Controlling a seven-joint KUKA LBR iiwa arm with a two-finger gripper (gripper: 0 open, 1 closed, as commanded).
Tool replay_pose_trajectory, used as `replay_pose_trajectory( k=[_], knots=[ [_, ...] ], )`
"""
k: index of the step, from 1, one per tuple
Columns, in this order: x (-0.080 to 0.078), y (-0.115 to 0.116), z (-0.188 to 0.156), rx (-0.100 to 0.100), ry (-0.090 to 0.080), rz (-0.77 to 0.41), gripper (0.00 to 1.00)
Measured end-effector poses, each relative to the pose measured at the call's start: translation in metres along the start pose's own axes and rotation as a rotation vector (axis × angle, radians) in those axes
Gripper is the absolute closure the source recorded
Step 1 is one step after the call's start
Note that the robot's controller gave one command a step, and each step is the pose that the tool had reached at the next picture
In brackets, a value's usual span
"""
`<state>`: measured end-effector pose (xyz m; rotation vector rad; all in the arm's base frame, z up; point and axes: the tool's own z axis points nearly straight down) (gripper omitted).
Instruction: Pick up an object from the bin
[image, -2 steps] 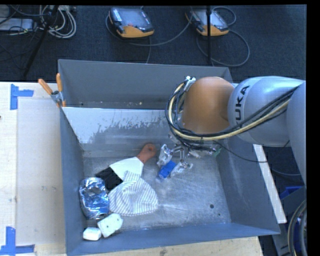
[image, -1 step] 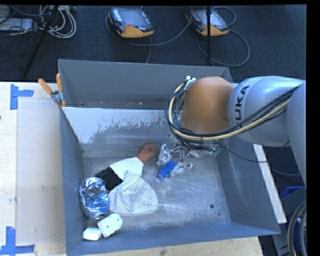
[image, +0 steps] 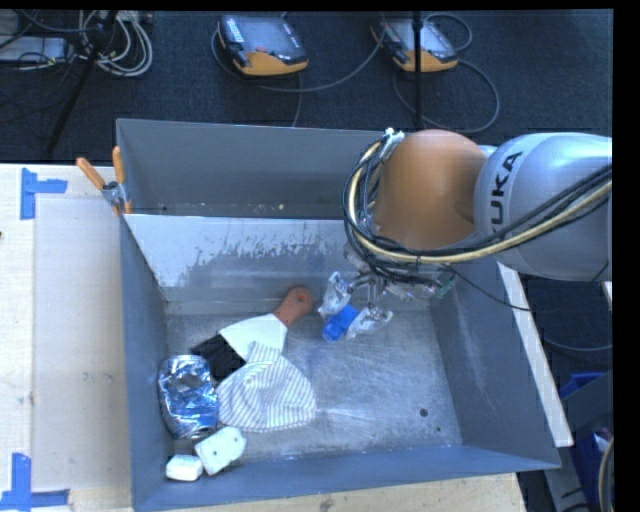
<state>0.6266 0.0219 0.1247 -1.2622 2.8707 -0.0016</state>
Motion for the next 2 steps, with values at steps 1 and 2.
replay_pose_trajectory(
  k=[1,2],
  knots=[
    [0.001,0.001,-0.004,-0.003,0.002,0.002,1.0],
    [-0.002,0.0,-0.047,-0.001,0.0,0.005,1.0]
  ],
)
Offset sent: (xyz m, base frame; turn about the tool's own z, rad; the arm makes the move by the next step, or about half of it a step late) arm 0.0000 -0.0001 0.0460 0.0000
